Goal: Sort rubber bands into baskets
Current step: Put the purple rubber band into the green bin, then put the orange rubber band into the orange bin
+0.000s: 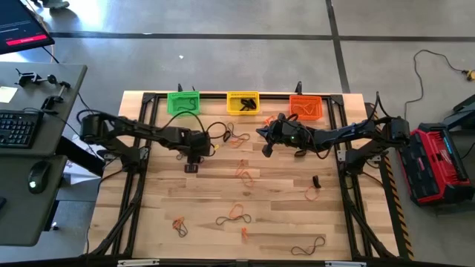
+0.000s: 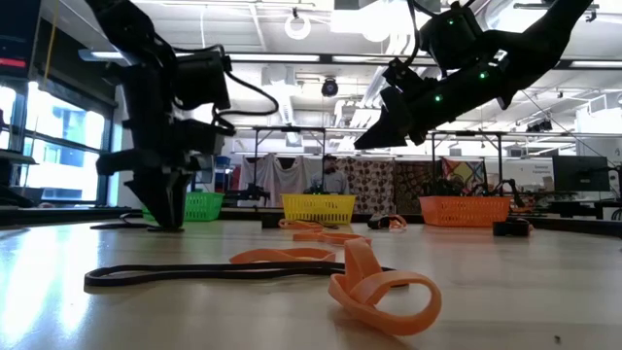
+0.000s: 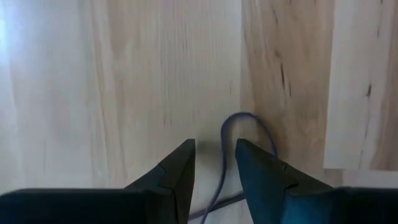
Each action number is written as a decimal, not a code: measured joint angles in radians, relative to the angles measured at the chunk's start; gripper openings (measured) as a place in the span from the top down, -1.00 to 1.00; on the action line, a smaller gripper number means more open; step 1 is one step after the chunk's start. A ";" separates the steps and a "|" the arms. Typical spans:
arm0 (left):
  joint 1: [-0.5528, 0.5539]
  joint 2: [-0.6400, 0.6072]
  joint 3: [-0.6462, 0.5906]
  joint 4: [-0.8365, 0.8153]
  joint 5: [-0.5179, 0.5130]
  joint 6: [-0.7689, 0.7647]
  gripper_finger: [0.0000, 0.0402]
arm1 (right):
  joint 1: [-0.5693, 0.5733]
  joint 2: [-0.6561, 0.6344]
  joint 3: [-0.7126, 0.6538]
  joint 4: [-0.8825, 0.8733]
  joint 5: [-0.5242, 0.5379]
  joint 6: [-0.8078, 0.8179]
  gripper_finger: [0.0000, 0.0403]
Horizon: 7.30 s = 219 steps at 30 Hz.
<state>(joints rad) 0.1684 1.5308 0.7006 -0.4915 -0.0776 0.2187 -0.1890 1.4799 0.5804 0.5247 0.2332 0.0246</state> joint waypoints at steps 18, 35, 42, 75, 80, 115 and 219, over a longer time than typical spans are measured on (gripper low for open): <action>-0.034 0.023 0.023 -0.022 -0.011 0.036 0.98 | 0.000 0.000 0.000 -0.004 0.000 0.001 1.00; 0.000 -0.158 0.185 -0.126 -0.082 -0.069 1.00 | 0.000 0.000 0.000 -0.004 0.000 0.001 1.00; 0.073 -0.271 0.192 -0.133 -0.163 -0.100 1.00 | 0.000 0.000 0.000 -0.004 0.000 -0.006 1.00; 0.600 -0.196 0.449 -0.179 -0.182 -0.041 1.00 | 0.000 0.000 0.000 0.001 0.000 -0.007 1.00; 0.645 -0.107 0.487 -0.214 -0.175 -0.032 1.00 | -0.001 0.000 0.000 0.006 0.000 -0.011 1.00; 0.788 0.228 0.451 -0.272 -0.026 -0.058 1.00 | -0.001 0.000 0.000 0.008 0.000 -0.033 1.00; 0.079 0.109 0.040 0.648 0.048 0.209 0.43 | 0.000 0.000 0.000 -0.020 0.000 -0.003 1.00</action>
<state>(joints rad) 0.2475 1.6400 0.7401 0.1561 -0.0300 0.4281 -0.1894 1.4800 0.5808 0.5049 0.2329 0.0220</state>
